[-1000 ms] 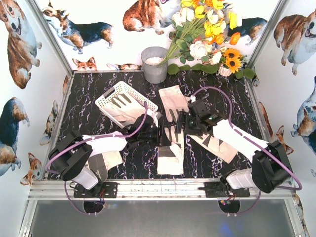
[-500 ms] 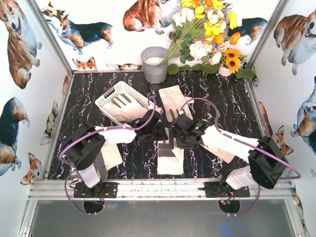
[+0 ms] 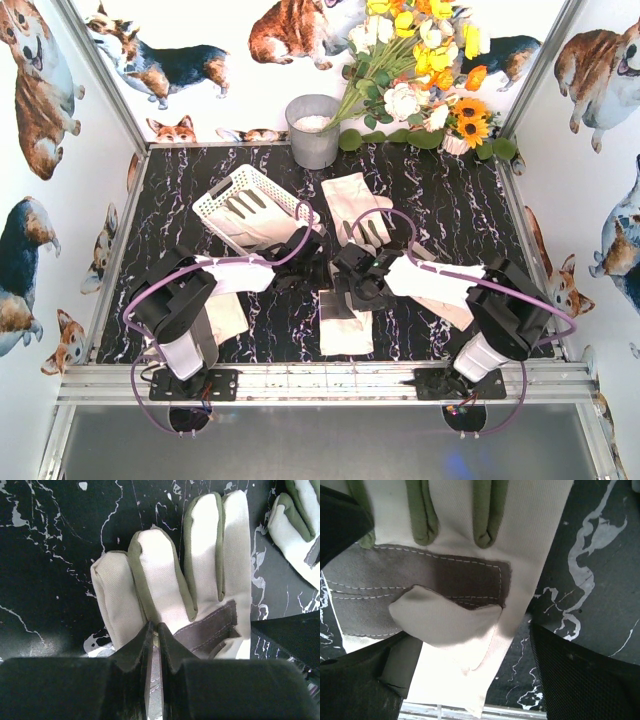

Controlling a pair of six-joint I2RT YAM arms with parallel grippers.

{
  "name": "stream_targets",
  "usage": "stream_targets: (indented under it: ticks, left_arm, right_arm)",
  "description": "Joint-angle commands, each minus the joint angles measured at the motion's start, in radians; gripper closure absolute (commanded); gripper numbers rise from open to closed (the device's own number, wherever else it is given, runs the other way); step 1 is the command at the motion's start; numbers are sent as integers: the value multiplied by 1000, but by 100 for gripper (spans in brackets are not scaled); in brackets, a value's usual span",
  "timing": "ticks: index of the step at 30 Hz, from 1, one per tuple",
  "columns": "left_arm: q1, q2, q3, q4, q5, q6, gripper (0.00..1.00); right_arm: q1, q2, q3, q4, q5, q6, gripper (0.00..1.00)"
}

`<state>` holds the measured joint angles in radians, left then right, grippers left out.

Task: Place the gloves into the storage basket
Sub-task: Adjust the glove at the center of the board.

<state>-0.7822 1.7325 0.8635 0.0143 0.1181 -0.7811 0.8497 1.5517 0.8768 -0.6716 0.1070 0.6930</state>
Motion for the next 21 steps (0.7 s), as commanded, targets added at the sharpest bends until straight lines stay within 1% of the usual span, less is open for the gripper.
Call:
stream_targets:
  ticks: [1, 4, 9, 10, 13, 17, 21]
  left_arm:
    - [8, -5, -24, -17, -8, -6, 97]
    - [7, -9, -32, -19, -13, -7, 98]
    - [9, -8, -44, -19, -16, -10, 98]
    - [8, -8, -44, -19, -17, -11, 98]
    - [10, -6, -44, -19, -17, -9, 98]
    - [13, -3, -44, -21, -17, -6, 98]
    - [15, -5, -44, -26, -21, -2, 98]
  right_arm:
    - [9, 34, 36, 36, 80, -18, 12]
    - [8, 29, 39, 35, 92, -17, 19]
    - [4, -38, -1, 65, 92, -13, 35]
    - [-1, -53, -12, 73, 84, -12, 39]
    - [-28, -92, -50, 120, 30, -13, 47]
    - [-103, -133, -118, 180, -70, -11, 55]
    - [-167, -168, -173, 244, -184, -13, 56]
